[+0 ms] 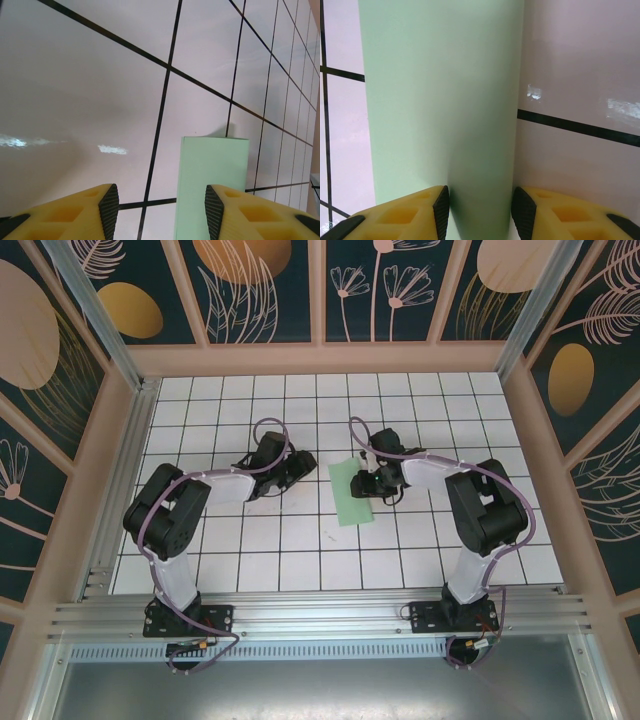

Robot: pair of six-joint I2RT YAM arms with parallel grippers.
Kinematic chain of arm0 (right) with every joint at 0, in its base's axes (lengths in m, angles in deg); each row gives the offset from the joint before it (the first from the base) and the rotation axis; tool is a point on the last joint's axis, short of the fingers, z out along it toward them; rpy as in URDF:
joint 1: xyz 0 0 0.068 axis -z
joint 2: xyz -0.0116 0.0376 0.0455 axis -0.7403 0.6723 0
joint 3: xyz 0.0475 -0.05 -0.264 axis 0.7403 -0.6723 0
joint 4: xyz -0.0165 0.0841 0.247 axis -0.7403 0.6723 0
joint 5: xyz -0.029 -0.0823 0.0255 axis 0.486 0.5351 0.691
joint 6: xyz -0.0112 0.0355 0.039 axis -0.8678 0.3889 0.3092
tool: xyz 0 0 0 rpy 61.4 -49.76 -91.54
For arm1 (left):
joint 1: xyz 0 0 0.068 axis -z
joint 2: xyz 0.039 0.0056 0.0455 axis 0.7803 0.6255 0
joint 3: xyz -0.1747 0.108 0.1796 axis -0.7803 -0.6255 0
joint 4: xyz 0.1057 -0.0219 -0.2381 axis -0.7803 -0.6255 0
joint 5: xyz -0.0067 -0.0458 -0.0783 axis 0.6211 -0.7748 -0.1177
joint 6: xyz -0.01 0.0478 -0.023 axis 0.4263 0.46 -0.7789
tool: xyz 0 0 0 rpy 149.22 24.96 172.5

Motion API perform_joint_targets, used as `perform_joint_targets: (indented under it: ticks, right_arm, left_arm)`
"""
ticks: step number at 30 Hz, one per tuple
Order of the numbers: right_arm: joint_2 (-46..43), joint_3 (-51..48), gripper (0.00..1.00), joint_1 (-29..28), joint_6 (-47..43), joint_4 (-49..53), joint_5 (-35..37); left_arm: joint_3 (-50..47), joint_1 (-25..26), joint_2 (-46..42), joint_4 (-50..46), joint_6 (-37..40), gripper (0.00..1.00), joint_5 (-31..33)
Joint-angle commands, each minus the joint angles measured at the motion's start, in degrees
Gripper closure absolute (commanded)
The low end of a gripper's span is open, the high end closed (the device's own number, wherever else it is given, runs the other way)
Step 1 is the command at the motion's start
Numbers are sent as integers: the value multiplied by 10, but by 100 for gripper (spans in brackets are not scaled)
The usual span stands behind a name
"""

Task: Fold a paper plane with a square sheet of paper (pick it up from the middle)
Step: Fold the square sheet of paper in half at the center of the table, then hold the paper at the center of the table.

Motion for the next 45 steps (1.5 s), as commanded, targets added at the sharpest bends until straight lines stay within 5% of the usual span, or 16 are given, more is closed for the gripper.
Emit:
perform_joint_targets:
  ticks: [1, 21, 32, 45]
  right_arm:
    - [53, -14, 56, -12, -16, 9, 36]
    - [68, -2, 53, -18, -7, 16, 46]
    - [70, -5, 53, -19, -3, 17, 53]
    - [70, -5, 53, -21, -2, 16, 53]
  left_arm:
    - [-7, -4, -21, -15, 12, 48, 6]
    - [9, 3, -4, 19, 17, 50, -61]
    - [72, 62, 65, 49, 3, 62, -118]
    - [121, 76, 121, -33, 18, 78, -85]
